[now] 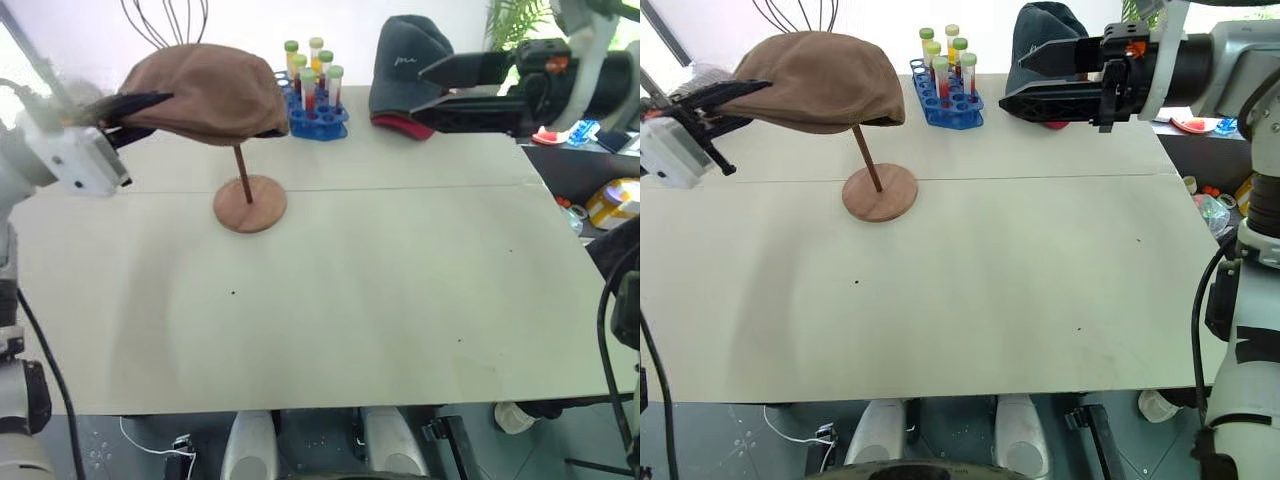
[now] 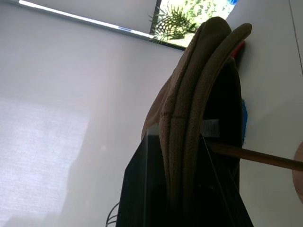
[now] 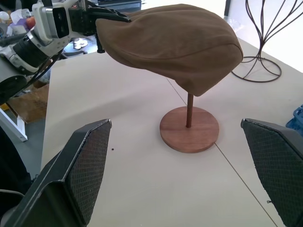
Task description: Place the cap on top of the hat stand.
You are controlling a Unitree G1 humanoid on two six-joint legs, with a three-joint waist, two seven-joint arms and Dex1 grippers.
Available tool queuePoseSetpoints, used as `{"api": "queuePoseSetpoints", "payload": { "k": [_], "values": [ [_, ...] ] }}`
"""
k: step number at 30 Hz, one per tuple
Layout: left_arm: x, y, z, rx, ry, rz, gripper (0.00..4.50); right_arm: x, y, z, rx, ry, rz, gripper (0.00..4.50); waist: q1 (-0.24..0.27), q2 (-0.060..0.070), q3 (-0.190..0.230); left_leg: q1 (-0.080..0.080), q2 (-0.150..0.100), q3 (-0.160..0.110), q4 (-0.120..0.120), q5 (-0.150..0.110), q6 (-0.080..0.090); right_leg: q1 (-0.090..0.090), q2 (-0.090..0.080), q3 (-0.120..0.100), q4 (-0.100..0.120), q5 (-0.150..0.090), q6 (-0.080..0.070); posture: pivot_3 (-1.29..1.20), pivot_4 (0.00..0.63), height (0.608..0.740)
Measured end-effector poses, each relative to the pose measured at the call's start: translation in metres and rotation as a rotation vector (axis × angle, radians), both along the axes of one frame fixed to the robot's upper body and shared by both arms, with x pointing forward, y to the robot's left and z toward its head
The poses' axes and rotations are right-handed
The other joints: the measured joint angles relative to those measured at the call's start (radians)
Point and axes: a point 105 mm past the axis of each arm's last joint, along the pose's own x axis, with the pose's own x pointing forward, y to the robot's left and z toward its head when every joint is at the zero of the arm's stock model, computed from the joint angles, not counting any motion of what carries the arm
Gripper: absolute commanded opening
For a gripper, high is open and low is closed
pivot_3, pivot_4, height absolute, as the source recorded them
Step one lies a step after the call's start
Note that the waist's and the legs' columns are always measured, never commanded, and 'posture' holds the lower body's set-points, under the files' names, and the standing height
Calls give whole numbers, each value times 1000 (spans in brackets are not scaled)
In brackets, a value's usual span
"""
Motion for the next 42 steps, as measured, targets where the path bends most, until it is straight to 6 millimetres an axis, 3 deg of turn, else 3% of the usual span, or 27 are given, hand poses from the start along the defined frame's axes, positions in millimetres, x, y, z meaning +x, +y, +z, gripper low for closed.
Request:
{"api": "queuePoseSetpoints", "payload": {
  "k": [9,13,18,22,23,28,32,36,39,42],
  "values": [
    [20,-15,-20,37,25,-111,35,1,-2,0,-5,9,-22,4500,8,0,0,0,0,0,1,0,0,0,0,0,1,0,0,0,150,728],
    [24,-12,-23,34,37,-103,35,-1,-5,1,-12,6,-38,4500,7,0,0,0,0,0,1,0,0,-1,0,0,2,0,0,0,150,728],
    [24,-10,-22,4,37,-97,2110,-3,-6,-1,-18,6,-46,4500,9,0,0,0,0,0,1,0,0,-1,0,0,3,0,0,0,150,728],
    [17,-9,-32,-13,44,-99,4237,-4,-8,2,-6,-6,-55,4500,10,0,0,0,0,0,1,0,0,-1,0,0,5,0,0,0,150,728],
    [13,-8,-33,-22,40,-98,4452,-4,-8,2,-3,-8,-54,4500,10,0,0,0,0,0,1,0,0,-1,0,0,5,0,0,0,150,728],
    [-14,-6,-45,-27,51,-73,4452,-1,-6,1,9,-13,-35,4500,-3,0,0,1,1,0,1,0,0,-2,0,0,7,0,0,0,150,728],
    [-38,-3,-60,-51,144,2,4452,7,-3,-3,17,1,-14,4500,-10,0,0,2,1,0,0,0,0,-2,0,0,7,-2,-3,0,150,728],
    [-50,10,-60,-88,270,151,4452,13,-3,-8,8,5,-4,4500,-11,1,0,2,1,0,0,0,0,-3,0,0,7,-2,-4,0,150,728],
    [-55,33,-49,-196,459,319,4452,15,-2,-9,0,5,13,4500,-10,1,0,2,1,0,-1,0,0,-3,-1,0,6,-4,-6,0,150,728],
    [-63,55,-41,-469,777,420,4452,16,-2,-8,-2,-3,27,4500,-12,2,1,3,1,0,-1,0,0,-3,-1,0,6,-4,-7,0,150,728]
  ]
}}
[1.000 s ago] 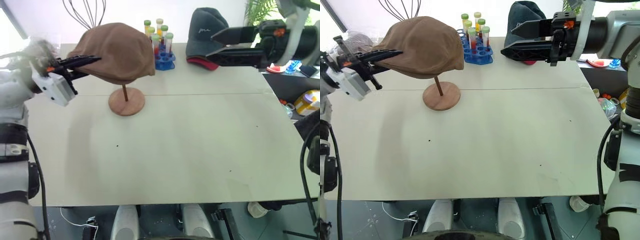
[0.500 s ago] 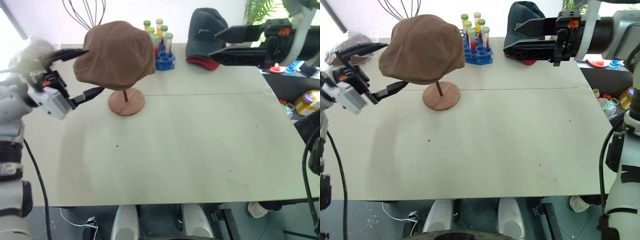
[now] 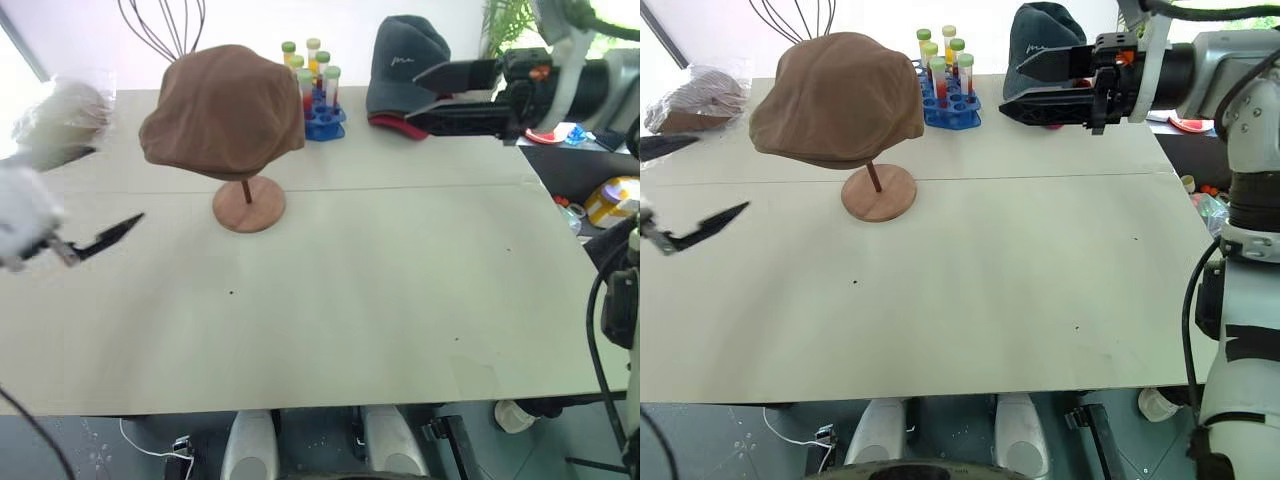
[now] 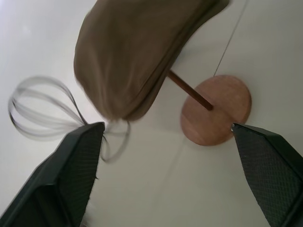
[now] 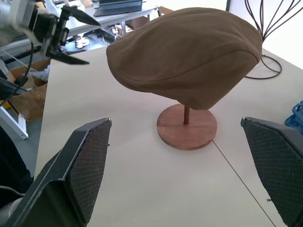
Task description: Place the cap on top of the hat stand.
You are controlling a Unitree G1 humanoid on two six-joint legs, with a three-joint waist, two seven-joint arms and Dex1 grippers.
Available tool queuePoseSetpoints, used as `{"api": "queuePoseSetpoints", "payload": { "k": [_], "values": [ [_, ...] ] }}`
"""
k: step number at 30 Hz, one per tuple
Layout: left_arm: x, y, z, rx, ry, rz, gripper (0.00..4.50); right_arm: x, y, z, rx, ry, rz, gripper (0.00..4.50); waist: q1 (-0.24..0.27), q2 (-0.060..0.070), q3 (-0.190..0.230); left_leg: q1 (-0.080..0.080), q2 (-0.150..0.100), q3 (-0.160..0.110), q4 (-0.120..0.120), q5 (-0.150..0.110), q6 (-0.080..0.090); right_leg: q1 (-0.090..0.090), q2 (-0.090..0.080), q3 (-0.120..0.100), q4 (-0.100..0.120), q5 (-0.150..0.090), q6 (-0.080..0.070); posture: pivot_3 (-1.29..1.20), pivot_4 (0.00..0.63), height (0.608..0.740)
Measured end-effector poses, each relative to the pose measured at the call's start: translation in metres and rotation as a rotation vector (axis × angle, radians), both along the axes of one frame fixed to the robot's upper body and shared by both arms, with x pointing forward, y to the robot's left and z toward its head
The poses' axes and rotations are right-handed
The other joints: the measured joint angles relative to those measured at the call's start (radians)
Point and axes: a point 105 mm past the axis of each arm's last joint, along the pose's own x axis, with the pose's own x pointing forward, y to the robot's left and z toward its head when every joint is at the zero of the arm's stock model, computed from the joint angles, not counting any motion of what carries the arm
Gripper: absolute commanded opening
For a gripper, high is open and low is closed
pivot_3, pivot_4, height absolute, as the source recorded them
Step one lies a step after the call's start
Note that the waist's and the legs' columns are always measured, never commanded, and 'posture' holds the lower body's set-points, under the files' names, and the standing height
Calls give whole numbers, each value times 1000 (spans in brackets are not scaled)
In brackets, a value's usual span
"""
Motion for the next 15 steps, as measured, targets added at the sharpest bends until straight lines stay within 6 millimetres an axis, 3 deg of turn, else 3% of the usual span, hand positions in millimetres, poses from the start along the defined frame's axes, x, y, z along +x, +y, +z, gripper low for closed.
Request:
{"api": "queuePoseSetpoints", "payload": {
  "k": [3,8,15],
  "values": [
    [-14,13,19,-254,160,3,4452,1,-1,1,-4,-10,3,4500,-1,0,0,0,0,0,0,0,0,0,1,0,0,0,0,0,150,728],
    [-31,49,38,-470,327,15,4452,1,-3,0,-11,-10,3,4500,-2,1,1,1,0,0,-2,0,0,-1,1,0,0,-1,-1,0,150,728],
    [-35,62,75,-478,329,-63,4452,2,-5,1,-13,-10,-12,4500,2,1,1,0,0,1,-3,-2,-3,-3,0,-1,-1,-1,-2,0,150,728]
  ]
}}
